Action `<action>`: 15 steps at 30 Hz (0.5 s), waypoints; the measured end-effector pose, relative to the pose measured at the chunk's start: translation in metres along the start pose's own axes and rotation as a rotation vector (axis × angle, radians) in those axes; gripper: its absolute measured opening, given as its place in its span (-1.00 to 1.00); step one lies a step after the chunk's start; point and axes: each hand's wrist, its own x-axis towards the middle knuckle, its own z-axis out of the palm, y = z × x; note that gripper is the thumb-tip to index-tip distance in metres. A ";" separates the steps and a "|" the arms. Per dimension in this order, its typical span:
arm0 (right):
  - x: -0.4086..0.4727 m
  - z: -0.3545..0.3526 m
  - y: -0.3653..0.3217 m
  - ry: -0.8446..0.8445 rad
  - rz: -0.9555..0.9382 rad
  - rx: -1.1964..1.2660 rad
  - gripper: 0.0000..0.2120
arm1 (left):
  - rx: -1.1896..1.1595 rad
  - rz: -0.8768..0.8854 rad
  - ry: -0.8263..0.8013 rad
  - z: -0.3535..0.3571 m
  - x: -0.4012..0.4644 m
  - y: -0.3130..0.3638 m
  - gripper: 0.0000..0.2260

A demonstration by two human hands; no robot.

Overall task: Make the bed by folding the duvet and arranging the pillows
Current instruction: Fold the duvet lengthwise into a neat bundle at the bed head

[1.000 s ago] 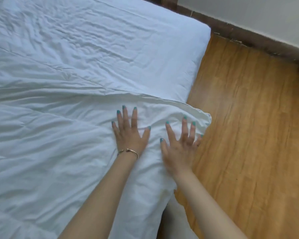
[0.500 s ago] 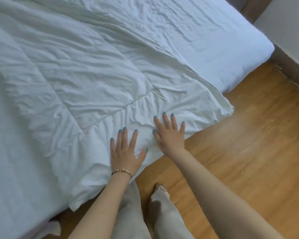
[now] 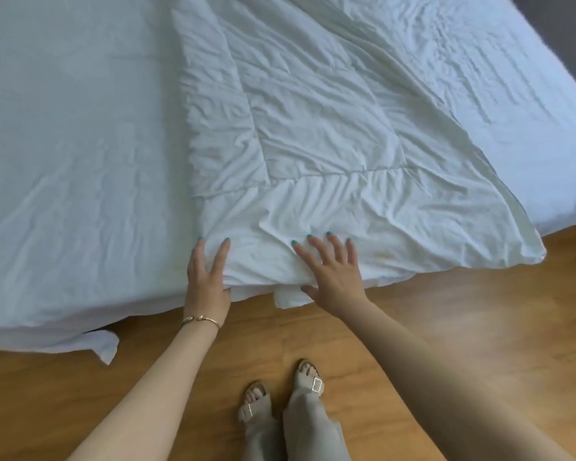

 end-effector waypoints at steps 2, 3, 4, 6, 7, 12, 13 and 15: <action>0.006 0.004 0.000 0.025 -0.006 -0.034 -0.08 | -0.098 -0.002 0.039 0.002 -0.006 0.000 -0.16; 0.007 0.004 0.001 0.058 -0.018 -0.046 -0.15 | -0.104 -0.005 0.056 0.002 -0.009 0.000 -0.16; 0.008 0.004 0.003 0.113 -0.034 -0.054 -0.22 | -0.098 -0.005 0.077 0.003 -0.013 -0.001 -0.16; 0.007 0.000 0.009 0.197 -0.048 -0.016 -0.27 | -0.083 0.008 0.122 0.007 -0.020 -0.005 -0.16; 0.004 -0.004 0.011 0.200 -0.050 0.039 -0.28 | -0.083 0.020 0.142 0.007 -0.025 -0.008 -0.17; -0.048 0.006 0.015 0.129 -0.209 0.275 -0.33 | 0.001 0.102 0.115 0.006 -0.078 -0.030 -0.19; -0.056 0.008 0.011 0.098 -0.217 0.295 -0.34 | -0.003 0.048 0.070 0.007 -0.087 -0.035 -0.20; -0.052 0.005 0.002 -0.034 -0.202 0.299 -0.33 | 0.007 -0.086 -0.029 0.004 -0.089 -0.036 -0.27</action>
